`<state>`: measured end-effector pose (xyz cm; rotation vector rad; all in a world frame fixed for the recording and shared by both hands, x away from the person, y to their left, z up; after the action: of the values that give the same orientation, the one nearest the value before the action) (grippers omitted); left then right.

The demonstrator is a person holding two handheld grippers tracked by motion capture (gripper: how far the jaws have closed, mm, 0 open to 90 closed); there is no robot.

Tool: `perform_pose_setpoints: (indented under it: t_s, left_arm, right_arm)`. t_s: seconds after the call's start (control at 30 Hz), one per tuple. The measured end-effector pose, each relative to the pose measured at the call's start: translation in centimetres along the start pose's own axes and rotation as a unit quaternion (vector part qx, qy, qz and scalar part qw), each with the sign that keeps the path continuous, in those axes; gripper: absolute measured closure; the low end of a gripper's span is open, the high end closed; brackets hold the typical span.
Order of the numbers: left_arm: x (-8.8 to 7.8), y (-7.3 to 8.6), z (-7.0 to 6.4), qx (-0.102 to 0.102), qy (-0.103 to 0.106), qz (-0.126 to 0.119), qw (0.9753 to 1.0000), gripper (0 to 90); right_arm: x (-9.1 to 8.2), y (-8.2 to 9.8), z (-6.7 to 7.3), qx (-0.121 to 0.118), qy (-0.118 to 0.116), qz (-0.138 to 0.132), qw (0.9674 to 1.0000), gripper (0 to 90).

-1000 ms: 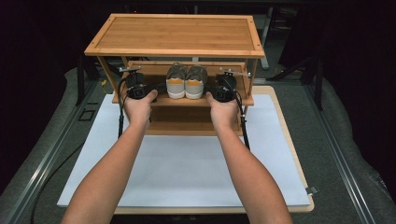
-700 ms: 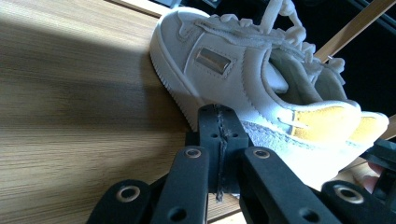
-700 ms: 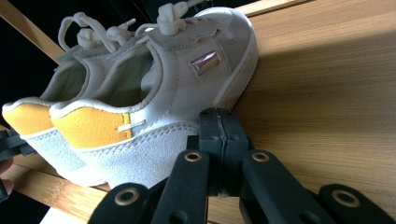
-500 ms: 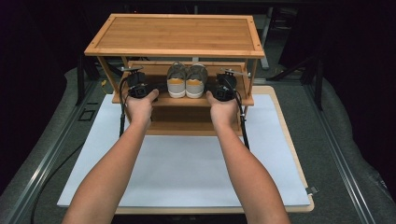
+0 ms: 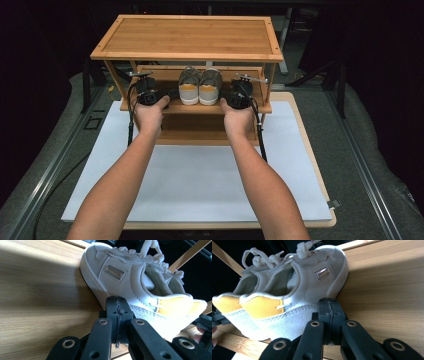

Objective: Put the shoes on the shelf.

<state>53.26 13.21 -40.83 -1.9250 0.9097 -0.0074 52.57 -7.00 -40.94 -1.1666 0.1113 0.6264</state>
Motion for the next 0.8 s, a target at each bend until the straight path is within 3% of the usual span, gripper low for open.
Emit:
perform_pose_setpoints:
  t_s: [0.07, 0.1, 0.33, 0.5, 0.53, 0.57, 0.8]
  left_arm:
    - [-0.2, 0.0, -0.1, 0.006, 0.001, 0.001, 1.0, 89.9]
    - [-0.3, 0.0, -0.2, 0.007, 0.003, -0.001, 1.0, 89.9]
    - [-1.2, 0.1, -0.4, 0.013, 0.009, -0.006, 0.9999, 89.9]
    - [-2.0, -0.2, -0.5, 0.016, 0.021, -0.007, 0.9996, 89.7]
    - [-2.2, -0.2, -0.5, 0.015, 0.023, -0.008, 0.9996, 89.7]
    - [-2.3, -0.2, -0.5, 0.016, 0.022, -0.008, 0.9996, 89.7]
    - [-3.5, -0.1, -0.8, 0.021, 0.038, -0.005, 0.9991, 89.5]
  right_arm:
    - [-0.2, 0.1, 0.1, -0.009, 0.007, -0.001, 0.9999, 89.8]
    - [-0.2, 0.0, 0.2, -0.009, -0.005, -0.003, 0.9999, 89.3]
    - [-0.9, 0.2, -0.1, 0.004, -0.018, -0.01, 0.9998, 87.3]
    - [-1.9, 0.3, 0.1, -0.023, -0.014, -0.015, 0.9995, 85.8]
    - [-1.9, 0.3, 0.4, -0.028, -0.029, -0.018, 0.999, 85.5]
    - [-2.1, 0.3, 0.4, -0.032, -0.022, -0.016, 0.9991, 85.3]
    - [-2.7, 0.4, 0.8, -0.032, -0.034, -0.017, 0.9988, 84.3]
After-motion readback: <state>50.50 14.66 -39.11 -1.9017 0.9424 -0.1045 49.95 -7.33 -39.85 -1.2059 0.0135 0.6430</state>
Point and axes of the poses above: each handheld gripper's, and its own axes: x roughly forward along the jaws, y roughly out of its underside, z roughly to its left, the point moved 7 cm from there along x, roughly forward along the jaws, and after that the axes turned 3 degrees about -z, right-handed, at the moved point
